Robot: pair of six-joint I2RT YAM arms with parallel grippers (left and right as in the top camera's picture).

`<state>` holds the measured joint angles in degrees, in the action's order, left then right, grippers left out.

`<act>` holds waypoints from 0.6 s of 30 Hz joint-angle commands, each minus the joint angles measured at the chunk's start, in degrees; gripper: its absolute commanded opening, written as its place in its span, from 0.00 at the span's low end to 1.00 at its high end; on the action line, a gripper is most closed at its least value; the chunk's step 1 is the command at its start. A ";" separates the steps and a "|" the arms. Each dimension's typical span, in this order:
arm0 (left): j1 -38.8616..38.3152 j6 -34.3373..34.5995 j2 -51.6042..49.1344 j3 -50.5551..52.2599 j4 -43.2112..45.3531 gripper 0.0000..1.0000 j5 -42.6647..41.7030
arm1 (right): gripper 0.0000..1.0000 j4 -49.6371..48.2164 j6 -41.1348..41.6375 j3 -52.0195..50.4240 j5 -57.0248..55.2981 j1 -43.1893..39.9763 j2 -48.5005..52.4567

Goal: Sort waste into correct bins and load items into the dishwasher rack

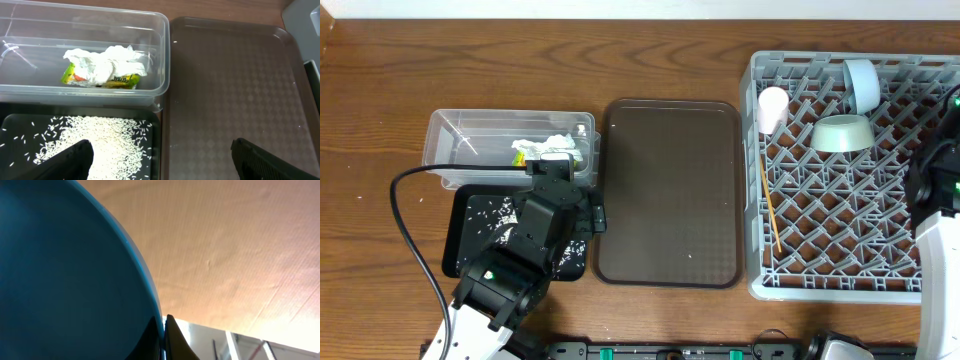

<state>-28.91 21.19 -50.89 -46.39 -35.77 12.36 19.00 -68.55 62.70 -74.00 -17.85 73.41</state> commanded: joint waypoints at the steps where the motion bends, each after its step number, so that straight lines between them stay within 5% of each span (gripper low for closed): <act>1: 0.22 0.55 0.04 -1.09 0.00 0.91 0.09 | 0.01 -0.37 1.97 1.09 -3.82 -0.52 0.44; 9: 0.22 0.52 0.04 -1.09 0.00 0.91 0.09 | 0.01 0.07 11.41 1.05 -7.58 -1.01 0.44; 15: 0.22 0.55 0.04 -1.09 0.00 0.91 0.09 | 0.01 0.70 35.60 0.85 -16.02 -0.98 0.46; 18: 0.22 0.55 0.04 -1.09 0.00 0.91 0.09 | 0.01 4.85 36.81 0.72 -16.59 -0.96 0.48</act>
<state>-28.91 21.19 -50.89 -46.39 -35.77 12.36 21.96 -41.36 62.70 -84.99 -17.87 73.78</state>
